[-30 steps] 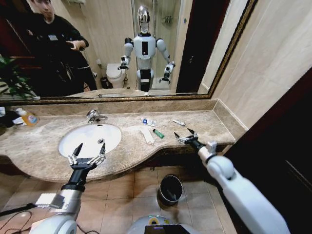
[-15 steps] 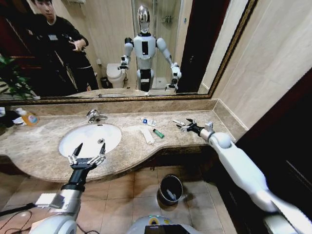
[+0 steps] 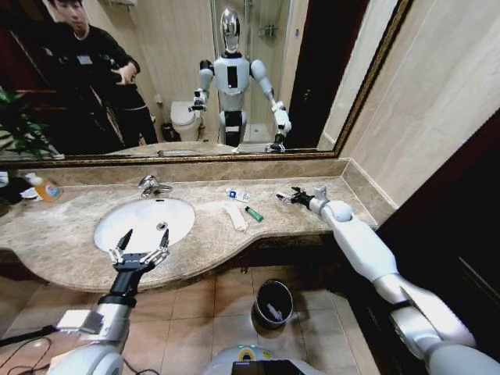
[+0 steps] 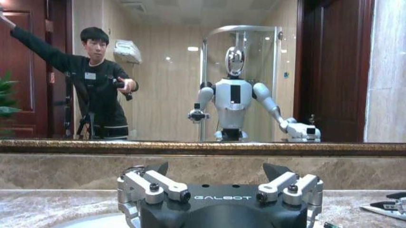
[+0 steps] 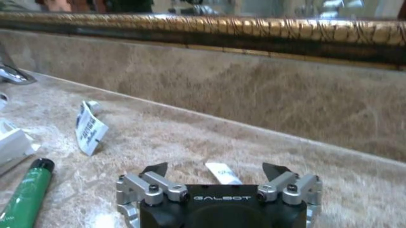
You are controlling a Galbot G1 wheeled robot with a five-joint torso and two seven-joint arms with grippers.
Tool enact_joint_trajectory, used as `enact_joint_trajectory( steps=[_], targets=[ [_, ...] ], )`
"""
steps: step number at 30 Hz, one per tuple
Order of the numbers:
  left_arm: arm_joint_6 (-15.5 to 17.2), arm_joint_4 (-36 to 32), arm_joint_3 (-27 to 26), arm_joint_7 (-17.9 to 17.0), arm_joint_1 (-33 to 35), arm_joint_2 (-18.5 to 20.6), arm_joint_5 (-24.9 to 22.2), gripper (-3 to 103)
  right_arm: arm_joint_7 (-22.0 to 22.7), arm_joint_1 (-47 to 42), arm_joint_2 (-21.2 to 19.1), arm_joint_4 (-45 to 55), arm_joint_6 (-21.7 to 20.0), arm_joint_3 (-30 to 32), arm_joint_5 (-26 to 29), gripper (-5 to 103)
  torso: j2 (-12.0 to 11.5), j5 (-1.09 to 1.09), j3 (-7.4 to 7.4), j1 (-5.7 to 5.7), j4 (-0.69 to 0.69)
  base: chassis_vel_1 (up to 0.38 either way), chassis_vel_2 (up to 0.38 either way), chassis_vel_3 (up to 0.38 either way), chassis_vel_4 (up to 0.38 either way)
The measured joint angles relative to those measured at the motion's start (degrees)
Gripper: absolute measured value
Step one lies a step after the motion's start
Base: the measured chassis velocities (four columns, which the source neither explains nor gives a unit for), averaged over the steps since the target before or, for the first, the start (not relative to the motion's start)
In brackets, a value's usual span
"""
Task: Pick up the trash from the sink and place it in the trash bin.
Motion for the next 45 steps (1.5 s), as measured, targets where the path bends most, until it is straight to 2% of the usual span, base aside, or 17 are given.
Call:
enact_joint_trajectory(
  steps=[2, 3, 5, 6, 7, 9, 11, 12, 15, 19, 28, 29, 31, 36, 40, 43, 45],
  targets=[
    [0.00, 0.00, 0.00, 0.00, 0.00, 0.00, 0.00, 100, 0.30, 0.00, 0.08, -0.04, -0.54, 0.06, -0.03, 99, 0.00, 0.00, 0.00, 0.00, 0.00, 0.000, 0.000, 0.000, 0.000],
    [0.00, 0.00, 0.00, 0.00, 0.00, 0.00, 0.00, 100, 0.77, -0.04, 0.22, -0.13, -1.22, 0.13, -0.10, 93, 0.00, -0.01, 0.00, 0.00, 0.00, 0.000, 0.000, 0.000, 0.000],
    [0.00, 0.00, 0.00, 0.00, 0.00, 0.00, 0.00, 100, 0.98, -0.12, 0.31, -0.20, -1.55, 0.20, -0.13, 93, 0.00, 0.00, 0.00, 0.00, 0.00, 0.000, 0.000, 0.000, 0.000],
    [0.00, 0.00, 0.00, 0.00, 0.00, 0.00, 0.00, 100, 1.02, -0.26, 0.38, -0.21, -1.98, 0.35, -0.19, 83, 0.00, 0.01, 0.00, 0.00, 0.00, 0.000, 0.000, 0.000, 0.000],
    [0.00, 0.00, 0.00, 0.00, 0.00, 0.00, 0.00, 100, 1.02, -0.39, 0.38, -0.21, -2.15, 0.43, -0.30, 83, 0.00, 0.00, 0.00, 0.00, 0.00, 0.000, 0.000, 0.000, 0.000],
    [0.00, 0.00, 0.00, 0.00, 0.00, 0.00, 0.00, 100, 1.12, -0.55, 0.43, -0.21, -2.19, 0.45, -0.58, 72, 0.00, 0.00, 0.00, 0.00, -0.01, 0.000, 0.000, 0.000, 0.000],
    [0.00, 0.00, 0.00, 0.00, 0.00, 0.00, 0.00, 100, 1.21, -0.58, 0.49, -0.23, -2.19, 0.47, -0.66, 72, 0.00, 0.00, 0.00, 0.00, -0.01, 0.000, 0.000, 0.000, 0.000],
    [0.00, 0.00, 0.00, 0.00, 0.00, 0.00, 0.00, 100, 1.31, -0.62, 0.64, -0.39, -2.19, 0.54, -0.76, 61, 0.00, 0.00, 0.00, 0.00, 0.00, 0.000, 0.000, 0.000, 0.000],
    [0.00, 0.00, 0.00, 0.00, 0.00, 0.00, 0.00, 100, 1.51, -0.64, 0.86, -0.69, -2.04, 0.61, -0.89, 55, 0.01, -0.01, 0.00, 0.00, 0.00, 0.000, 0.000, 0.000, 0.000],
    [0.00, 0.00, 0.00, 0.00, 0.00, 0.00, 0.00, 100, 2.19, -0.73, 0.85, -1.02, -1.23, 0.38, -0.92, 40, 0.01, 0.00, 0.00, 0.00, 0.00, 0.000, 0.000, 0.000, 0.000],
    [0.00, 0.00, 0.00, 0.00, 0.00, 0.00, 0.00, 100, 2.30, -0.79, 0.36, -1.06, -1.16, 0.42, -0.96, 33, 0.01, 0.00, 0.00, 0.00, 0.00, 0.000, 0.000, 0.000, 0.000],
    [0.00, 0.00, 0.00, 0.00, 0.00, 0.00, 0.00, 100, 2.29, -0.78, 0.23, -1.06, -1.16, 0.42, -0.87, 38, 0.01, 0.00, 0.00, 0.00, 0.00, 0.000, 0.000, 0.000, 0.000],
    [0.00, 0.00, 0.00, 0.00, 0.00, 0.00, 0.00, 100, 2.25, -0.78, 0.14, -1.07, -1.17, 0.42, -0.85, 38, 0.01, 0.01, 0.00, 0.00, 0.00, 0.000, 0.000, 0.000, 0.000],
    [0.00, 0.00, 0.00, 0.00, 0.00, 0.00, 0.00, 100, 0.93, -0.55, -0.66, -1.35, -0.69, 0.36, -0.75, 60, 0.01, 0.01, 0.00, 0.00, 0.00, 0.000, 0.000, 0.000, 0.000],
    [0.00, 0.00, 0.00, 0.00, 0.00, 0.00, 0.00, 100, 0.39, -0.50, -1.09, -1.40, -0.62, 0.30, -0.74, 71, 0.01, 0.00, 0.00, 0.00, 0.00, 0.000, 0.000, 0.000, 0.000],
    [0.00, 0.00, 0.00, 0.00, 0.00, 0.00, 0.00, 100, -0.17, -0.57, -1.45, -1.83, -0.50, 0.31, -0.83, 87, 0.01, -0.01, 0.00, 0.00, 0.00, 0.000, 0.000, 0.000, 0.000],
    [0.00, 0.00, 0.00, 0.00, 0.00, 0.00, 0.00, 100, -0.17, -0.63, -1.46, -1.94, -0.38, 0.34, -0.83, 87, 0.01, 0.00, 0.00, 0.00, 0.00, 0.000, 0.000, 0.000, 0.000]
  ],
)
